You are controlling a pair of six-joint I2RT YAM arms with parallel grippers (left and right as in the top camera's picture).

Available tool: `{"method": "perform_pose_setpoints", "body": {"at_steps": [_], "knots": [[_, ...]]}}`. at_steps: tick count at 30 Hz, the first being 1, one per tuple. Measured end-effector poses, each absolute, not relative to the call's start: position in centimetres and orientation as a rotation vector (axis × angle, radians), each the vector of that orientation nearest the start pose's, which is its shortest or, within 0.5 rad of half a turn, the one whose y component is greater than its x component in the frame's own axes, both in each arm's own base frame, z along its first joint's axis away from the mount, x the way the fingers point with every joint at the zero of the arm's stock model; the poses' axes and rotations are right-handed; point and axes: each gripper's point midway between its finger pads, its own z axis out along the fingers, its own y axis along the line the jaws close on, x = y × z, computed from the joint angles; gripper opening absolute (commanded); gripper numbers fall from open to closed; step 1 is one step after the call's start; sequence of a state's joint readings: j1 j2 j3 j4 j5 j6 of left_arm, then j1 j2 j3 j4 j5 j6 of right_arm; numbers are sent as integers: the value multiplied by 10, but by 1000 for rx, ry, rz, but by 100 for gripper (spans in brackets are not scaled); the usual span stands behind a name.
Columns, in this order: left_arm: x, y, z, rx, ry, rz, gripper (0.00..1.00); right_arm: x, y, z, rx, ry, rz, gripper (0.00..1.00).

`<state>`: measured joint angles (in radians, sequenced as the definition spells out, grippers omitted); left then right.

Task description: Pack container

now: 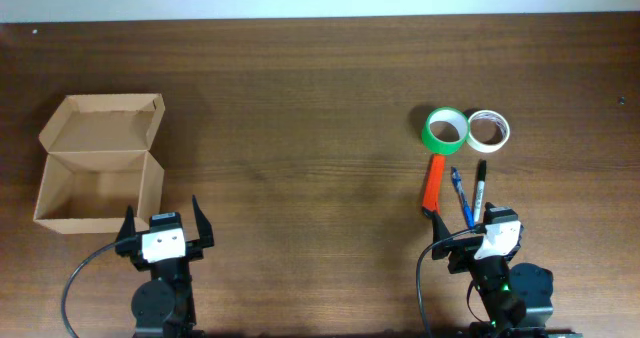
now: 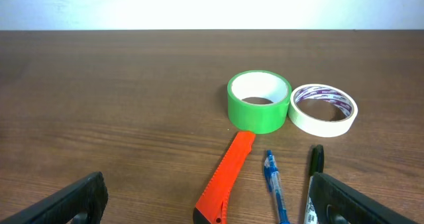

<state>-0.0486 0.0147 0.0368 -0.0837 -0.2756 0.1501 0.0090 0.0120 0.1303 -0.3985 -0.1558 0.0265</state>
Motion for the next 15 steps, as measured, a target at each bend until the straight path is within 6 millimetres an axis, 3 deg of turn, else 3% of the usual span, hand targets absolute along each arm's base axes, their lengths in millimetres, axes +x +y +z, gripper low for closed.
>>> {"method": "perform_pose_setpoints", "body": {"at_steps": [6, 9, 12, 15], "knots": [[244, 10, 180, 56, 1601, 178, 100, 227, 32, 143, -97, 1826, 196, 99], [239, 6, 200, 68, 1597, 151, 100, 226, 33, 147, -60, 1834, 233, 99], [233, 7, 230, 66, 1621, 152, 100, 225, 31, 165, -30, 1846, 236, 99], [237, 9, 265, 57, 1658, 163, 100, 232, 23, 201, -3, 1867, 193, 99]]}}
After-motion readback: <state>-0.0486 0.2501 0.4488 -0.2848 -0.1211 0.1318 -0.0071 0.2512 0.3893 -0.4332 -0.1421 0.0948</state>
